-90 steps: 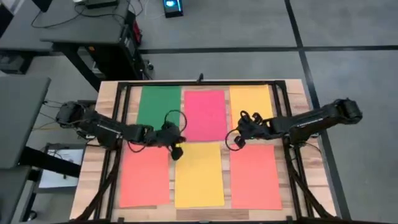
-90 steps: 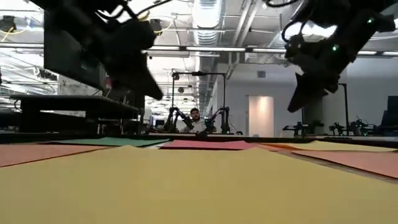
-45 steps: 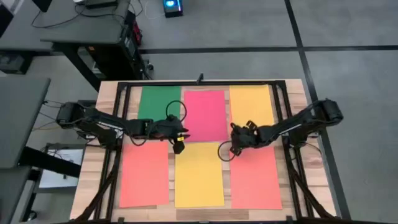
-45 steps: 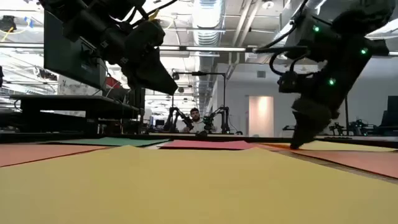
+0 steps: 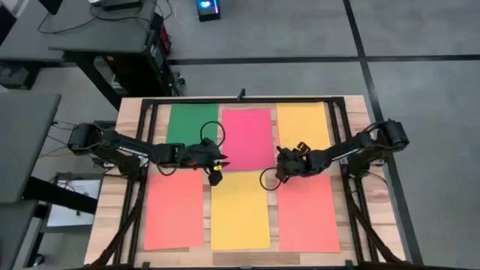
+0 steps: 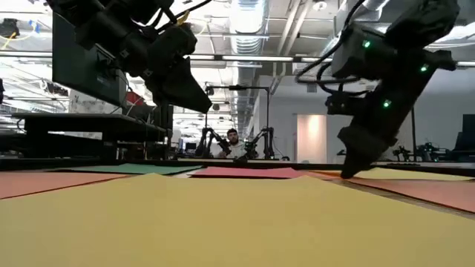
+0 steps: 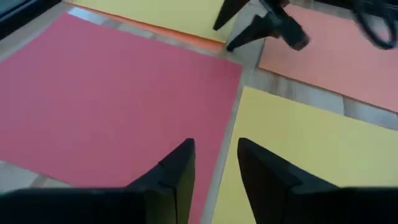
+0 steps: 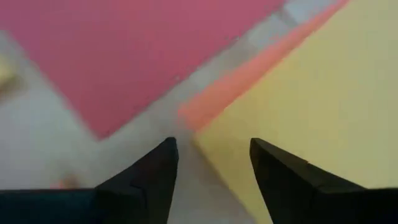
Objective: Organize paper
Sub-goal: Stack the yellow paper on top of the yellow paper
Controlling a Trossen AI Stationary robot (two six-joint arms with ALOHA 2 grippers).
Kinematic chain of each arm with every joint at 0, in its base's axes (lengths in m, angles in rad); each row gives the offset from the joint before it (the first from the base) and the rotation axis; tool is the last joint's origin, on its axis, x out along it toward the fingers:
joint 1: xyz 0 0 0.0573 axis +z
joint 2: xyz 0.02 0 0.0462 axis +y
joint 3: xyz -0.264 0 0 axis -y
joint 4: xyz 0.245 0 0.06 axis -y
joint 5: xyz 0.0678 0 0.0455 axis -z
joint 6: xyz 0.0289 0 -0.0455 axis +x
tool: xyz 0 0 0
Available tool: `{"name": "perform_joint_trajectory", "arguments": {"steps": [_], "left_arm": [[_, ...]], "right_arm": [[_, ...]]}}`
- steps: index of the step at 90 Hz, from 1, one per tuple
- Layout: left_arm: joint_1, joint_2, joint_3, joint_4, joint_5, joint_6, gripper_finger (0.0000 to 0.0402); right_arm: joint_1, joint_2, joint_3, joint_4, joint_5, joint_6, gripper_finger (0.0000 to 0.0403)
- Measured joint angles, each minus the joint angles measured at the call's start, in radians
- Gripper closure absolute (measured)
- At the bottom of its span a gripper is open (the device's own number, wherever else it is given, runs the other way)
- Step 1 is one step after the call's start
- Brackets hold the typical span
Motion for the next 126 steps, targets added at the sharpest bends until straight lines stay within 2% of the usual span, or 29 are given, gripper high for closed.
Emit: {"name": "perform_joint_trajectory", "arguments": {"steps": [40,63,73,87,107,126], "left_arm": [[0.0,0.0,0.0,-0.002,0.0,0.0,0.0295],[0.0,0.0,0.0,-0.004,-0.001,-0.002,0.0295],[0.0,0.0,0.0,-0.003,-0.001,-0.002,0.0295],[-0.001,0.0,0.0,-0.003,-0.001,-0.004,0.0295],[-0.003,0.0,0.0,-0.001,-0.001,-0.014,0.0295],[-0.003,0.0,0.0,0.02,-0.001,-0.015,0.0295]], "right_arm": [[-0.024,0.0,0.012,-0.016,-0.001,0.01,0.0223],[-0.024,0.0,0.11,-0.22,0.039,0.01,0.0245],[-0.024,0.0,0.126,-0.253,0.042,0.01,0.0254],[-0.024,0.0,0.127,-0.269,0.042,0.01,0.0293],[-0.024,0.0,0.133,-0.292,0.042,0.008,0.0388],[-0.024,0.0,0.237,-0.473,0.097,0.004,0.0402]]}}
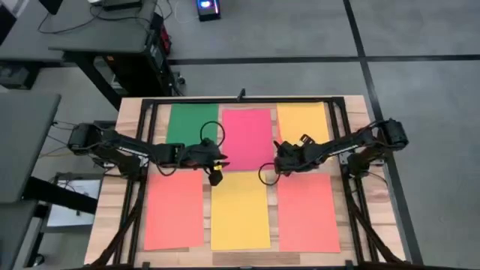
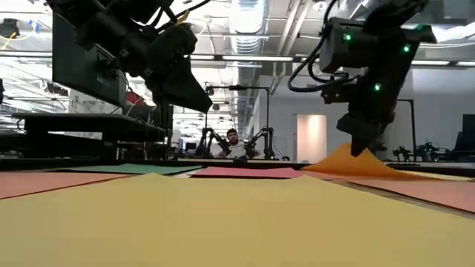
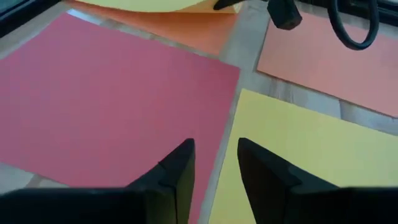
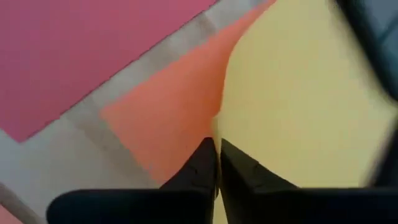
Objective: Organize paper
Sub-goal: Stack the yellow paper on top of the yellow paper
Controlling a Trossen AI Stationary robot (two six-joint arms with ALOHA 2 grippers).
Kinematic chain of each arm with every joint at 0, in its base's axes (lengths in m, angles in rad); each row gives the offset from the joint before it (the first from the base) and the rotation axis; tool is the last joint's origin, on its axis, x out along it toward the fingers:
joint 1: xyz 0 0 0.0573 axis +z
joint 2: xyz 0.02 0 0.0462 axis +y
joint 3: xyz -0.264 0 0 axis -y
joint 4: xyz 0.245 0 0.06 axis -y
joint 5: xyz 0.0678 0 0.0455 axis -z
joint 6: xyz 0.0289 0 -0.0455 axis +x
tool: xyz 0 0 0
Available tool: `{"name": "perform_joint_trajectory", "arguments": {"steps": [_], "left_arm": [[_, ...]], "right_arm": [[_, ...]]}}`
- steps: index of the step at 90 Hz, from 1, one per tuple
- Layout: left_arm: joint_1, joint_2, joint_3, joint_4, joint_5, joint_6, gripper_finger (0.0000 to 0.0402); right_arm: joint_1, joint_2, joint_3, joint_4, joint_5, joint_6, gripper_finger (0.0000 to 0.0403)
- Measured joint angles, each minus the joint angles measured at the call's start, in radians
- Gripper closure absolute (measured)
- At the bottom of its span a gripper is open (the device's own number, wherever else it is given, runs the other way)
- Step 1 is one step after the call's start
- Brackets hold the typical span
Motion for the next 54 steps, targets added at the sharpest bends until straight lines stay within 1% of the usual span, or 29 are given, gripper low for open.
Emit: {"name": "perform_joint_trajectory", "arguments": {"steps": [17,30,41,54], "left_arm": [[0.0,0.0,0.0,0.058,-0.002,0.033,0.0295],[0.0,0.0,0.001,0.14,-0.002,0.127,0.0295],[0.0,-0.005,0.057,0.123,-0.007,0.209,0.0295],[-0.007,-0.005,0.152,0.027,-0.01,0.306,0.0288]], "right_arm": [[0.0,0.0,0.197,-0.247,0.094,-0.006,0.0403],[0.005,-0.001,0.365,-0.389,0.14,-0.03,0.0403],[0.029,-0.001,0.497,-0.466,0.158,-0.046,0.0403],[0.081,-0.001,0.648,-0.507,0.16,-0.08,0.0403]]}}
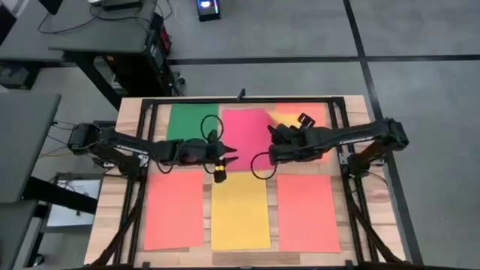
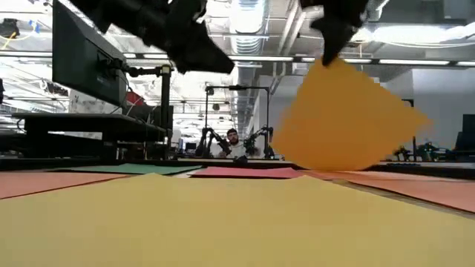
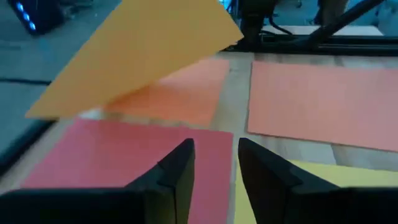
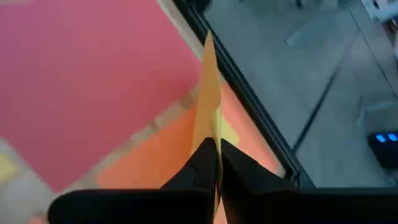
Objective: Organize paper
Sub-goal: Stack the yellow paper on top of the yellow paper
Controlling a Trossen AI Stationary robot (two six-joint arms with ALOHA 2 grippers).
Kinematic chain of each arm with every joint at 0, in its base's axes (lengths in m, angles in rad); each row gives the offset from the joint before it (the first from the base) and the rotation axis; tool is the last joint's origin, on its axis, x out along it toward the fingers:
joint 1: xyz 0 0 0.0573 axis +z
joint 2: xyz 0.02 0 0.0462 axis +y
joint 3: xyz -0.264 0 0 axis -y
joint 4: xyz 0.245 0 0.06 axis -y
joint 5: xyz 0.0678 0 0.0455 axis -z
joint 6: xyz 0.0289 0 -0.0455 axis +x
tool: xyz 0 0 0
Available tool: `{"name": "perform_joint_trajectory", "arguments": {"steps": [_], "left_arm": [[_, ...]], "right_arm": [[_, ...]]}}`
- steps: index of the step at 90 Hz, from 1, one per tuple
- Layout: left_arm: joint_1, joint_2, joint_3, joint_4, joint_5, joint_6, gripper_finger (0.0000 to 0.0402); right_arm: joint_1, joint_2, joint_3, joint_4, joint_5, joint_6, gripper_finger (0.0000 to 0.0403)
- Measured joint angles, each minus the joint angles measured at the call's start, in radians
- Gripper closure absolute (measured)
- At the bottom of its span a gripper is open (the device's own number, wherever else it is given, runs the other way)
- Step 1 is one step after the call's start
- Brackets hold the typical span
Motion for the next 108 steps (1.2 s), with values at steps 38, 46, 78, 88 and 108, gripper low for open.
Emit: {"name": "perform_joint_trajectory", "arguments": {"steps": [38,46,78,88,108], "left_arm": [[-0.06,0.0,0.291,-0.323,-0.072,0.239,0.0239],[-0.056,0.0,0.308,-0.376,-0.075,0.255,0.0225],[-0.07,0.0,0.328,-0.48,-0.001,0.203,0.0173],[-0.071,0.0,0.328,-0.537,0.008,0.173,0.0168],[-0.071,0.0,0.328,-0.648,0.011,0.104,0.0169]], "right_arm": [[0.214,0.0,0.21,-0.002,-0.057,-0.029,0.0403],[0.253,0.0,0.216,0.018,-0.058,-0.029,0.0403],[0.345,0.0,0.272,0.074,-0.06,-0.039,0.0403],[0.355,0.0,0.274,0.103,-0.06,-0.066,0.0403],[0.361,0.0,0.274,0.115,-0.061,-0.075,0.0403]]}}
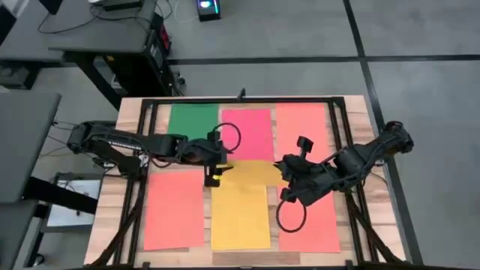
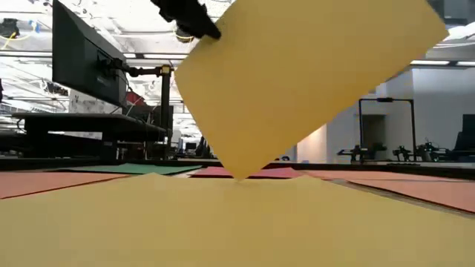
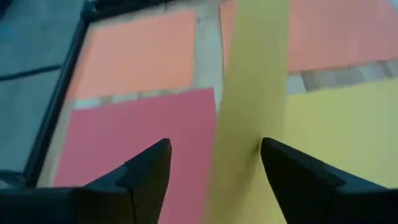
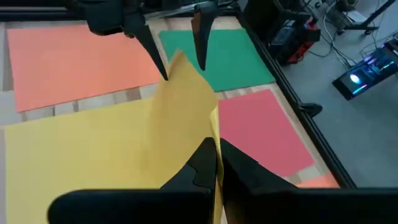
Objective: Organize paper
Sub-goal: Stack the yellow paper on top of the yellow paper
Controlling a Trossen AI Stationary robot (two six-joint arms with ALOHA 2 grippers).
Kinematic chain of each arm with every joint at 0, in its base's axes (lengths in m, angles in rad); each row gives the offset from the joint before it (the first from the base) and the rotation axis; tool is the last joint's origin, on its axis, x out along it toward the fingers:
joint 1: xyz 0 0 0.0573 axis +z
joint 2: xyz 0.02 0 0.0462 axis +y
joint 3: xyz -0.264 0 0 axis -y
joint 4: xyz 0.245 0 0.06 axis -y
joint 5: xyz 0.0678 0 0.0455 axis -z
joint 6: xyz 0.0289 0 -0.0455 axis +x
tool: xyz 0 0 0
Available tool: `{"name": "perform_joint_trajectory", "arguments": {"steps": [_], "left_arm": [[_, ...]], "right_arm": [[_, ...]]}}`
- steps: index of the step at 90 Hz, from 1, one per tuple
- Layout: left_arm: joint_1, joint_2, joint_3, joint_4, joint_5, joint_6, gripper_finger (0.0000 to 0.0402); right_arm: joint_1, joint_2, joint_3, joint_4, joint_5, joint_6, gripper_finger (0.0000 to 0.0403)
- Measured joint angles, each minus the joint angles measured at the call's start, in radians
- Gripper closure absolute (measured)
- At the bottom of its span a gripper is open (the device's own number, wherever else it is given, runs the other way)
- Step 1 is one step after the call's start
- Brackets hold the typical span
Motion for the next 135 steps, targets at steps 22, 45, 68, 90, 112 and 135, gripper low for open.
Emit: {"name": "perform_joint_trajectory", "arguments": {"steps": [22,45,68,90,112,135], "left_arm": [[0.0,0.0,0.0,-0.002,0.0,0.024,0.0281],[-0.002,0.0,0.0,-0.008,-0.014,0.055,0.0399],[-0.021,-0.02,0.02,-0.03,-0.105,0.077,0.0401],[-0.055,-0.068,0.032,-0.026,-0.145,0.123,0.0401],[-0.118,-0.087,0.032,-0.027,-0.154,0.135,0.0401],[-0.214,-0.088,0.032,-0.031,-0.156,0.11,0.0401]], "right_arm": [[0.0,0.0,0.0,0.016,-0.039,-0.008,0.0403],[0.008,0.0,0.0,0.047,-0.052,-0.029,0.0399],[0.078,0.001,0.0,0.047,-0.054,-0.063,0.0308],[0.147,0.001,0.0,0.044,-0.054,-0.055,0.0187],[0.177,0.001,0.0,0.024,-0.031,-0.051,0.0149],[0.146,0.001,0.0,-0.037,-0.023,0.042,0.0148]]}}
